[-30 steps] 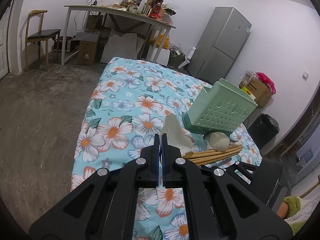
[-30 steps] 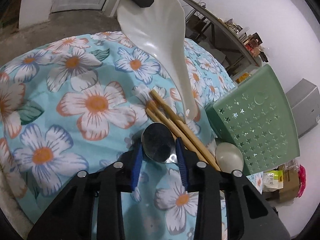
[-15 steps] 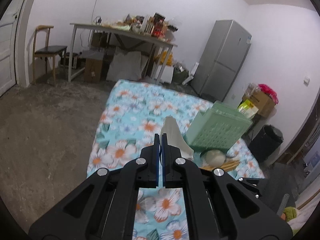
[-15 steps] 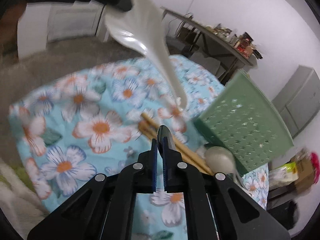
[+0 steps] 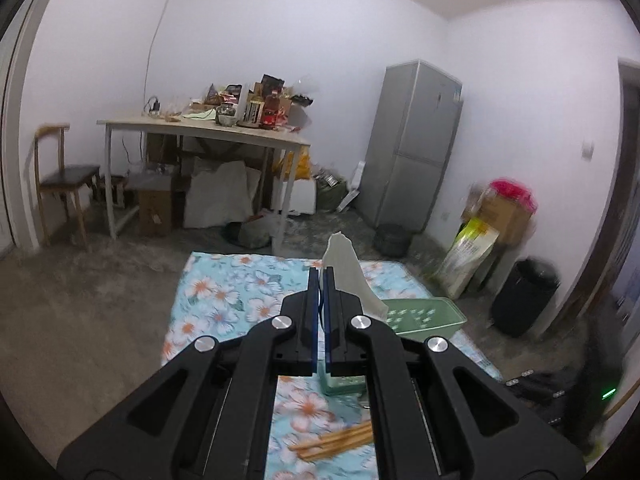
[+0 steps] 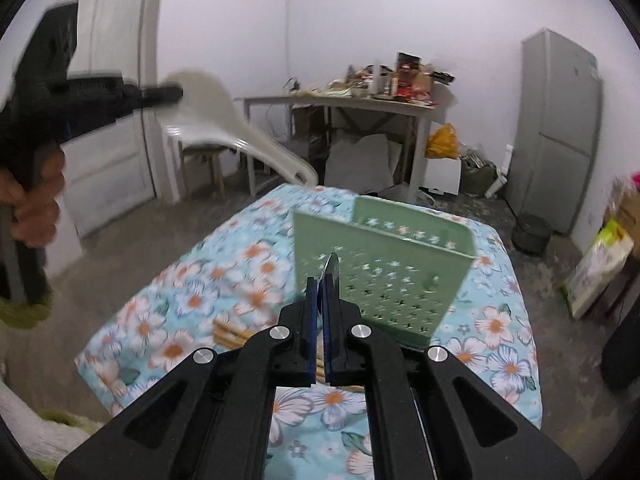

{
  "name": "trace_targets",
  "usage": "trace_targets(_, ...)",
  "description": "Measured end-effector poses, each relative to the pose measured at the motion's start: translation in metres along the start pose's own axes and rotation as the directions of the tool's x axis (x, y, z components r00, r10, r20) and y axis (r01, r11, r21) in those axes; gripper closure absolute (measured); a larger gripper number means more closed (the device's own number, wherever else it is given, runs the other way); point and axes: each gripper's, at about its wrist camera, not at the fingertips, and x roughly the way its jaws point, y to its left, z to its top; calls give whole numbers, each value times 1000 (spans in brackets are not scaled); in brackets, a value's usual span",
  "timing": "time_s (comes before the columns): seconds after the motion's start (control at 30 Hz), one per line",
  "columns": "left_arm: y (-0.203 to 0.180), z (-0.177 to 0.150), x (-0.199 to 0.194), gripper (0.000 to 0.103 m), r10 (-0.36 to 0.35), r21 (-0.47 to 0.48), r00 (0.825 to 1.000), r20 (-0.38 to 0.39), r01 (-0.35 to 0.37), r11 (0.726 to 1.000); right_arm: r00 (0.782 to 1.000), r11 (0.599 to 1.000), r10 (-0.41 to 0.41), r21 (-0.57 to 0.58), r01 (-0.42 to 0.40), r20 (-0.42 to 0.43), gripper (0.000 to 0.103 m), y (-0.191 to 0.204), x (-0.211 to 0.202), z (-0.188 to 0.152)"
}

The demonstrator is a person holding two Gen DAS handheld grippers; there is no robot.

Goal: Organize utensils

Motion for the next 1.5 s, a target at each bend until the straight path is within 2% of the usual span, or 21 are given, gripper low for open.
trace_targets(0.17,-22,2,44,102,106,110,991,-86,-96,989,999,995,13,94,-17,45,101,-31,-10,4)
trace_targets(0.23,-28,0,61,102,125,140,985,-120,-108,984,998,993,18,117,-25,61,101,-41,-13,6)
trace_targets(0.4,-40,-2,88,102,123,170,976,-182,-92,981,994,985,22,168,-39,105,101,-64,-22,13)
trace_targets(0.53,-42,-4,103,100,78,143,976,-204,-49,989,989,979,29,196,-58,148,101,-83,-32,21)
trace_targets(0.6,-41,-3,106,81,46,112,977,-207,-23,993,985,976,34,208,-70,168,101,-91,-36,26)
trace_targets(0.67,-38,-3,104,71,15,68,982,-188,-2,998,981,973,41,217,-82,190,101,-99,-39,34)
trace_targets(0.77,-34,-2,96,58,-1,38,989,-151,7,999,974,969,51,224,-102,221,101,-107,-42,44)
trace_targets(0.9,-24,-6,85,45,5,-14,992,-122,-6,1000,951,963,87,219,-156,296,101,-120,-49,69)
trace_targets(1.07,0,-30,80,39,39,-93,986,-160,-55,994,916,952,134,206,-224,377,101,-135,-48,99)
trace_targets(1.13,10,-44,81,38,70,-112,976,-206,-94,989,906,954,140,191,-232,400,101,-137,-44,111)
trace_targets(1.23,17,-62,80,33,76,-138,963,-257,-114,984,893,941,184,189,-280,411,101,-141,-25,126)
trace_targets(1.37,24,-85,81,28,25,-180,942,-334,-90,980,902,931,215,201,-305,376,101,-140,10,132)
trace_targets(1.5,13,-98,82,20,41,-113,935,-354,-86,990,924,936,211,208,-285,320,101,-135,39,123)
